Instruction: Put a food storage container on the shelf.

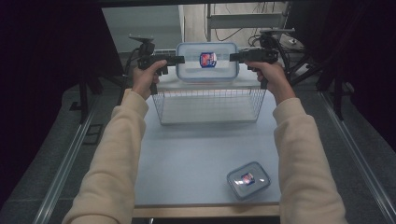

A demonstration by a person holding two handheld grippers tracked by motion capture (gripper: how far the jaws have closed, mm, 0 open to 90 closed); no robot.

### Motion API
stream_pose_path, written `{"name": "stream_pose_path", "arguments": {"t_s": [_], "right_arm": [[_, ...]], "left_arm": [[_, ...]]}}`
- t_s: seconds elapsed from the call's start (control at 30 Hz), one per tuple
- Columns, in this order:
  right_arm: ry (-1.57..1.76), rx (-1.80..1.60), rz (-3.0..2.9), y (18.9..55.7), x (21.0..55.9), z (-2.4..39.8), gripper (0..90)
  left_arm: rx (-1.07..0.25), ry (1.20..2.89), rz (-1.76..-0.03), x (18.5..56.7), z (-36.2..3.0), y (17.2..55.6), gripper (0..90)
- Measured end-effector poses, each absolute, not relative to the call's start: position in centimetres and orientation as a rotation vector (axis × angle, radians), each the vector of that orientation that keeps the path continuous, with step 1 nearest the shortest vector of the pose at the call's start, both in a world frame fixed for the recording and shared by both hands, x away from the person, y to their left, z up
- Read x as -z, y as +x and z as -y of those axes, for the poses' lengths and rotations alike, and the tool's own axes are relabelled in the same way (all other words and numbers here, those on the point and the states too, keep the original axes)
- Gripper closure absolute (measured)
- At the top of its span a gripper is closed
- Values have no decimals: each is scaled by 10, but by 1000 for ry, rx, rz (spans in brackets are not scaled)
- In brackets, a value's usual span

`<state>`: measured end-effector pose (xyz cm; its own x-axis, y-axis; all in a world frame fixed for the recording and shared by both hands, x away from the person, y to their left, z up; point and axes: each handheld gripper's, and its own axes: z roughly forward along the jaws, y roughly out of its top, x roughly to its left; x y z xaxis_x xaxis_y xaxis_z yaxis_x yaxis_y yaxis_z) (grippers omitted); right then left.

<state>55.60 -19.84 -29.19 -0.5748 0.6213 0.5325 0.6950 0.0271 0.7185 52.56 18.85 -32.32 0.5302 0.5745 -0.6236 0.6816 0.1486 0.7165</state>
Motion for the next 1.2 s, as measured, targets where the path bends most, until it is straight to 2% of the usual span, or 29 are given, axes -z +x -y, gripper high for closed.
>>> {"name": "stream_pose_path", "arguments": {"t_s": [0.33, 0.43, 0.7, 0.8, 1.0, 1.13, 1.2], "right_arm": [[-1615, 1613, 2132, 560, 305, 191, 395], [-1624, 1639, 2145, 556, 304, 188, 335], [-1535, 1731, 2309, 527, 288, 193, 359], [-1494, 1730, 2371, 514, 290, 199, 401], [-1339, 1689, 2506, 487, 301, 203, 716], [-1236, 1651, 2557, 478, 312, 192, 844], [-1211, 1637, 2564, 478, 317, 185, 876]], "left_arm": [[96, 1543, -1158, 331, -185, 532, 460], [75, 1558, -1147, 330, -185, 529, 451], [-63, 1654, -1079, 320, -185, 506, 392], [-61, 1645, -1047, 320, -187, 490, 370], [-78, 1636, -1003, 323, -190, 461, 356], [-67, 1643, -982, 327, -188, 450, 351], [-61, 1637, -974, 328, -187, 446, 350]]}}
